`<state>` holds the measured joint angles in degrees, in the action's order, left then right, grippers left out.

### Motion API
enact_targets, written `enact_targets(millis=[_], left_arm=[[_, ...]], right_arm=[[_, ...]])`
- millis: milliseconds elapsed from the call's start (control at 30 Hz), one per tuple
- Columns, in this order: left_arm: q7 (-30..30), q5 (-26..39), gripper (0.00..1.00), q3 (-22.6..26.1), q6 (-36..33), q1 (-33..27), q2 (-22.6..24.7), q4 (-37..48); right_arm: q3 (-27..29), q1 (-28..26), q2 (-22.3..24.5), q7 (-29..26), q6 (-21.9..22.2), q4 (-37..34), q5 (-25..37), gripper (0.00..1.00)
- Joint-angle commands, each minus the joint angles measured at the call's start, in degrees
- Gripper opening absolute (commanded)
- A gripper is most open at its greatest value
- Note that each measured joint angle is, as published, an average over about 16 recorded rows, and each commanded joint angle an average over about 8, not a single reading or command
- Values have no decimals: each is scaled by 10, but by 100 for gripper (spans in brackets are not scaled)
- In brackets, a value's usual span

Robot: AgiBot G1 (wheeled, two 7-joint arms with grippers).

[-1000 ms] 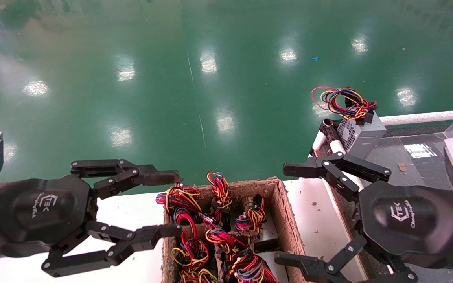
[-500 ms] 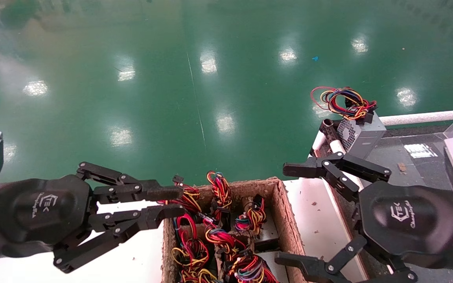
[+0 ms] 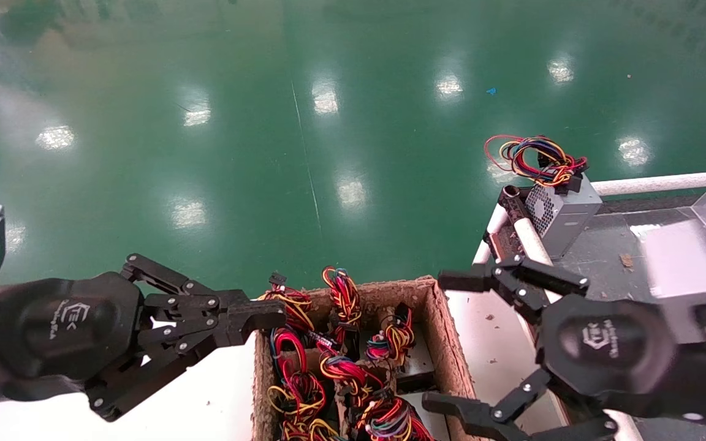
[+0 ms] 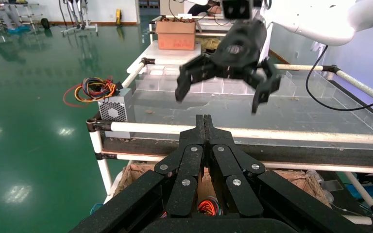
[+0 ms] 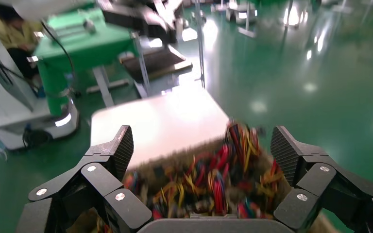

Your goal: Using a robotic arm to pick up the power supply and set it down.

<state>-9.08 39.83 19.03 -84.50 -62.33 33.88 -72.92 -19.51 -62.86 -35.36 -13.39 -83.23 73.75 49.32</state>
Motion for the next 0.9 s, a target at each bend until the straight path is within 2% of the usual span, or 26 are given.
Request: enact_targets(millis=[33,200,267,467,500,900], left_arm=[[0,0,100,0,0,0,0,0],[0,0,100,0,0,0,0,0],[0,0,100,0,0,0,0,0],[0,0,100,0,0,0,0,0],[0,0,100,0,0,0,0,0],[0,0,100,0,0,0,0,0]], right_arm=[[-8,-3,1,-7,5,1,17,100],[-43,-15,-15,-21,19,11,90,100],[-57,-19,-24,-24,22,13,116,82],[-86,-27,-52,-25,36,15,174,7],[-89,-27,-55,-25,38,15,181,2],[-116,-19,-84,-5,52,32,233,0]])
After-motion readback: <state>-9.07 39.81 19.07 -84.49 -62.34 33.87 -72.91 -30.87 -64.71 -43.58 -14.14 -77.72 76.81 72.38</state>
